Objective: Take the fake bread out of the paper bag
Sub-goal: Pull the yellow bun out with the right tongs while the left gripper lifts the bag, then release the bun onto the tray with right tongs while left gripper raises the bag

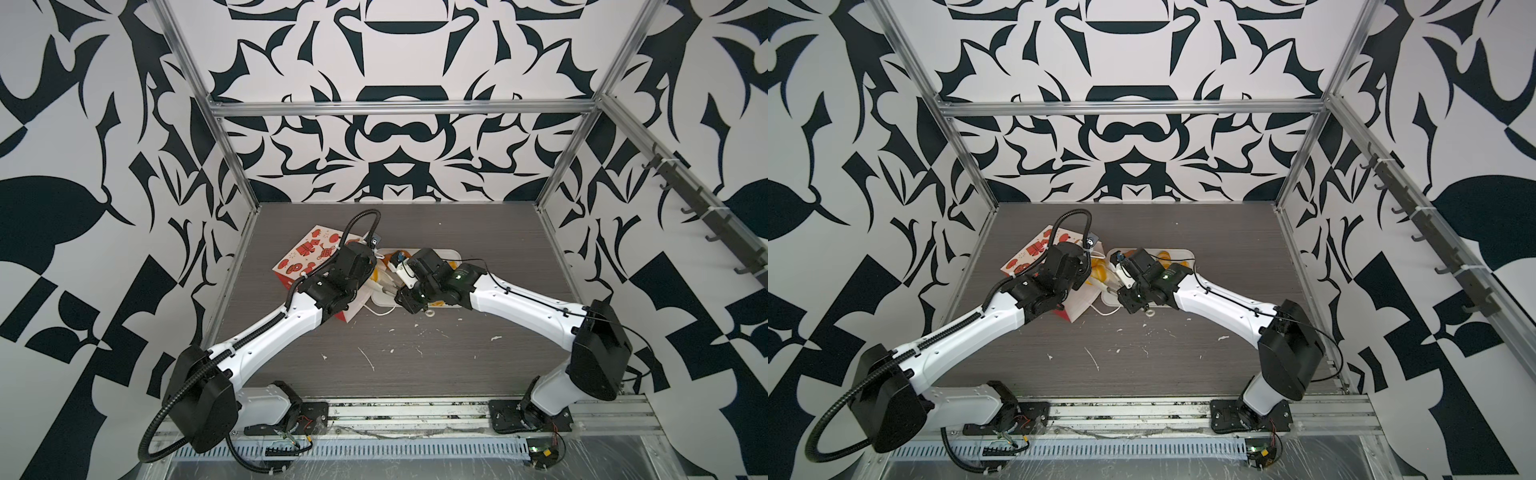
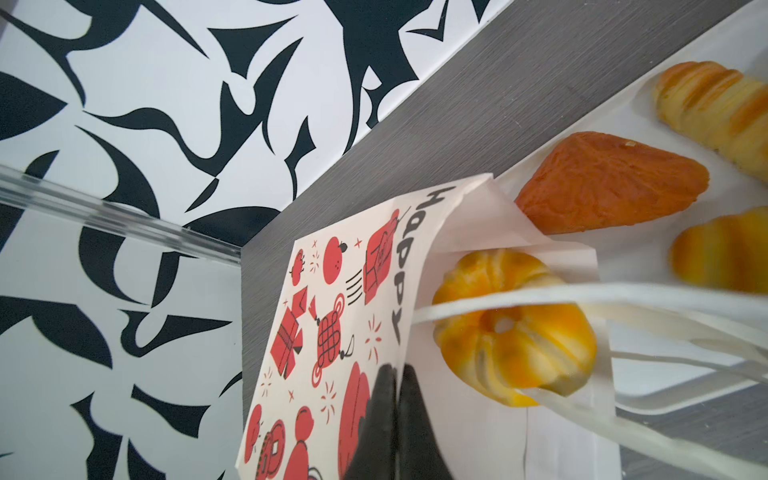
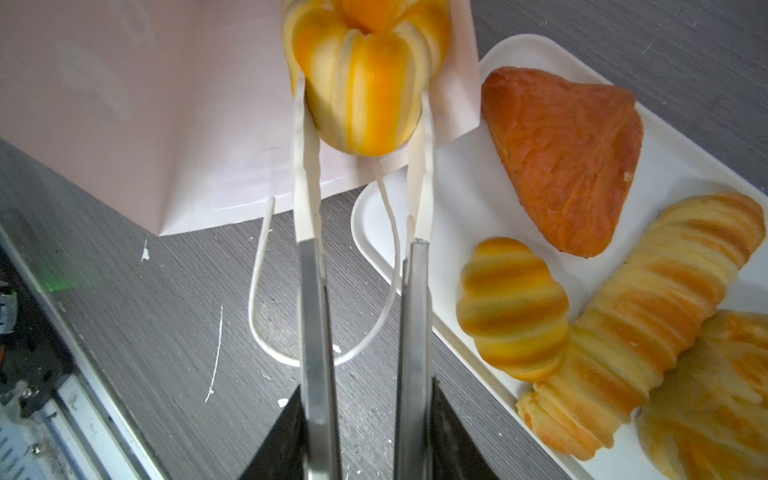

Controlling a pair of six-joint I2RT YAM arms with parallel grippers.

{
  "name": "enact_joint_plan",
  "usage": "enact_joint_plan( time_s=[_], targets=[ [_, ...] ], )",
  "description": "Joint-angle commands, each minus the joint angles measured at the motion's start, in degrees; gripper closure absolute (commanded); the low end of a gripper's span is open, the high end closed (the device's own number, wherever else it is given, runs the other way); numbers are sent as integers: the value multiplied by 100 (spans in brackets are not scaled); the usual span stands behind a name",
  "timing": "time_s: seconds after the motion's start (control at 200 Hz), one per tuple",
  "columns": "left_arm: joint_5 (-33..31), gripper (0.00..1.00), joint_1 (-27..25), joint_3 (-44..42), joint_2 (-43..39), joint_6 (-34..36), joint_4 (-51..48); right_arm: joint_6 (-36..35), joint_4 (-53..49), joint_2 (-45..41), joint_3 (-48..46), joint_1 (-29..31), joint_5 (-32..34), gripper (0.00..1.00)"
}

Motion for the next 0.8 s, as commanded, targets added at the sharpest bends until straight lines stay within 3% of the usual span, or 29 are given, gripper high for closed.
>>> enact_joint_plan(
  time_s=[0.0,0.185,0.365,0.54,0.795],
  targets=[
    [-242,100,152,-6,-152,-276,-111,-18,79,-694,-89,-118,-235,60],
    [-416,100,393,128,-123,-498,-231,-8,-329,-1645,-549,-265,-135,60],
    [-604,100,688,310,-281,-717,-375,23,-540,-2005,-794,-480,56,60],
    [-612,100,954,500,-623,-777,-482,34,-306,-1871,-920,-518,91,61],
    [-510,100,986,991,-1044,-874,-786,-133,-147,-966,-843,-523,7,62]
  ],
)
